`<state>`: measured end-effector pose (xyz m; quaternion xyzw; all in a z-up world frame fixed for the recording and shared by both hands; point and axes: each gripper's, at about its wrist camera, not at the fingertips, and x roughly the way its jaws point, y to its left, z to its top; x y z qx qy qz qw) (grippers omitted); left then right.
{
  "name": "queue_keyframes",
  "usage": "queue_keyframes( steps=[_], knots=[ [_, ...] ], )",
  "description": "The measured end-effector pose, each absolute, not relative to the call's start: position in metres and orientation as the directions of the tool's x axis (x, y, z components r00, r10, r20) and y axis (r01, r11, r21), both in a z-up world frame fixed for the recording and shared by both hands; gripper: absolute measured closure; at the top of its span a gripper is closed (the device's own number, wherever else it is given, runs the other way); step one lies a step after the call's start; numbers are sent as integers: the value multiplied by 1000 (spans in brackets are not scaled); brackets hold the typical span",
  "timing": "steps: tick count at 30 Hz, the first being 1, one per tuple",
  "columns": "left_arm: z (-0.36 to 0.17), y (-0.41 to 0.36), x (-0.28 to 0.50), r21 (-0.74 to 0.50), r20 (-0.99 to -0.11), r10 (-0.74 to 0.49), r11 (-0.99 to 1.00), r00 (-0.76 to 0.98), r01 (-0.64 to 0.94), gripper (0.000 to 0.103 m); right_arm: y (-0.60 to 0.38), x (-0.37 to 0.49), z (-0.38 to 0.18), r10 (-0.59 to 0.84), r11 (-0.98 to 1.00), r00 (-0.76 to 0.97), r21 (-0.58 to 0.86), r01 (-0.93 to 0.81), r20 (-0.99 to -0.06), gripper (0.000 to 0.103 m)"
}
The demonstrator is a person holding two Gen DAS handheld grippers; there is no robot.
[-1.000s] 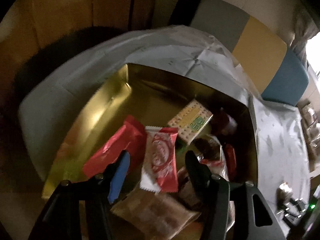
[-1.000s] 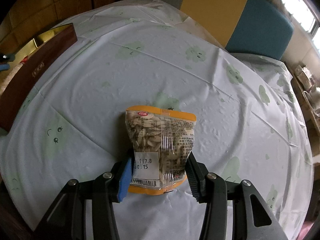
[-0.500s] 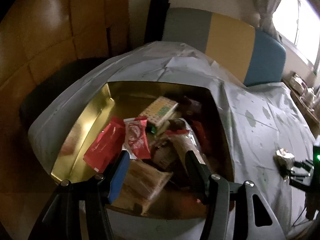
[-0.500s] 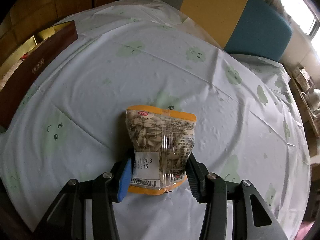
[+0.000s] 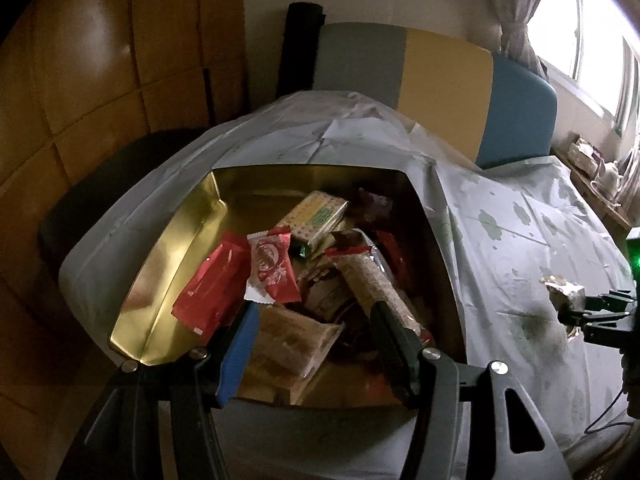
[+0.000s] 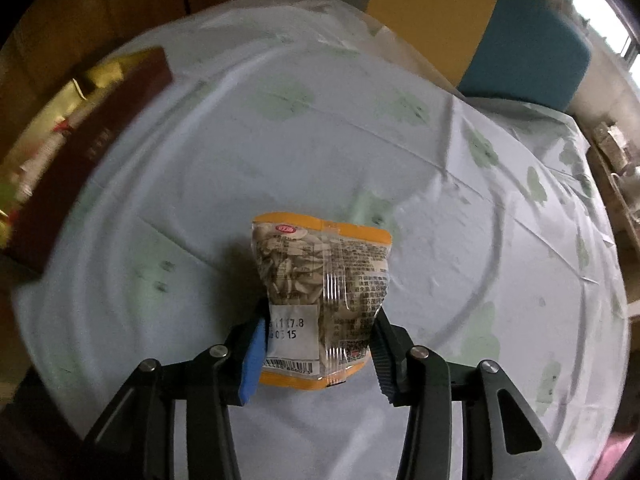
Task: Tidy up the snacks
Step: 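Carry the seed bag into the gold box and open the right gripper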
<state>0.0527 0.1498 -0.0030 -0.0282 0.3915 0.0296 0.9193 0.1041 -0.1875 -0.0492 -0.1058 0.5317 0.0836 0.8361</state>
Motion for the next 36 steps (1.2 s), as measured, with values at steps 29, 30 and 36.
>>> queue_keyframes(
  steps=[29,30,36],
  knots=[
    [-21,193,49,-78,-733,53,984,679,-161,45,73,175,19,369,818,407,85,-568,-835,54],
    [-22,193,49,-79,-734,52,984,677,-162,45,79,181,7,347,824,395,75,-562,-851,54],
    [-24,193,53,-85,-739,48,983,672,-163,45,78,188,-24,292,835,377,42,-549,-879,45]
  ],
)
